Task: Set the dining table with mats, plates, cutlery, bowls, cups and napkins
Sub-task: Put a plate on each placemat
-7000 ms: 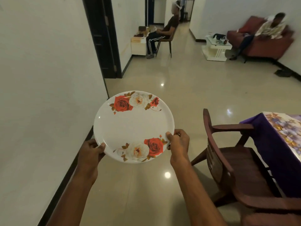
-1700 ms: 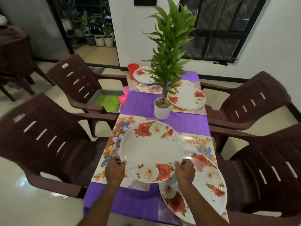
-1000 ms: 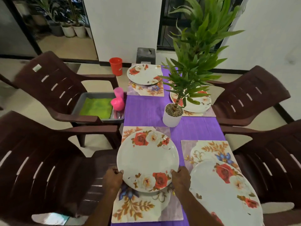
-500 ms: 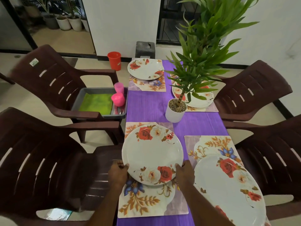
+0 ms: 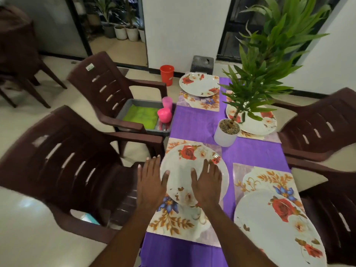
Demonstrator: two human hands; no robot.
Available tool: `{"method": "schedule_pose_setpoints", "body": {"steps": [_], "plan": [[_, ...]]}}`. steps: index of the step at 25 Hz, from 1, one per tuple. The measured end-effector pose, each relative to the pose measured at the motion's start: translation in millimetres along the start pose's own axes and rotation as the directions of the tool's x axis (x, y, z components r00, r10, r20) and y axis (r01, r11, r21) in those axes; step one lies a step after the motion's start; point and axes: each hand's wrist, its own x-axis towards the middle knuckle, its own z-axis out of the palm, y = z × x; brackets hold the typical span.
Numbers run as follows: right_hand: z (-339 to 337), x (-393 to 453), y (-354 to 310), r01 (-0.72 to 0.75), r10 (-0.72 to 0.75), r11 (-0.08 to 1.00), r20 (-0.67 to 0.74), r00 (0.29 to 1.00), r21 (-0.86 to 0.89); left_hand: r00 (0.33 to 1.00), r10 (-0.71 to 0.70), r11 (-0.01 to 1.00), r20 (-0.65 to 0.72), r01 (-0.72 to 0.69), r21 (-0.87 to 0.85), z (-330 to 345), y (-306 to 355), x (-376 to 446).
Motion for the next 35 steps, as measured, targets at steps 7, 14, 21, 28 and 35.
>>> {"method": "schedule_pose_setpoints", "body": {"steps": [7, 14, 21, 28, 35], "plan": [[-2, -50, -175, 0.522, -0.546, 0.833, 0.119, 0.829, 0.185, 0.931, -0.2, 0.964, -0.306, 0.243, 0.108, -124, -105, -65], [8, -98, -374, 0.76, -0.79, 0.605, 0.062, 0.61, 0.235, 0.802, -0.339, 0.87, -0.492, 0.466, 0.161, -275, -250, -74], [60, -164, -569, 0.786, -0.83, 0.554, 0.106, 0.548, 0.274, 0.78, -0.413, 0.847, -0.471, 0.519, 0.117, -372, -428, -97], [107, -152, -710, 0.746, -0.783, 0.619, 0.124, 0.609, 0.245, 0.819, -0.376, 0.881, -0.433, 0.461, 0.107, -434, -561, -30], [202, -60, -844, 0.608, -0.657, 0.738, 0.105, 0.747, 0.291, 0.907, -0.257, 0.933, -0.333, 0.322, 0.159, -446, -682, 145]]}}
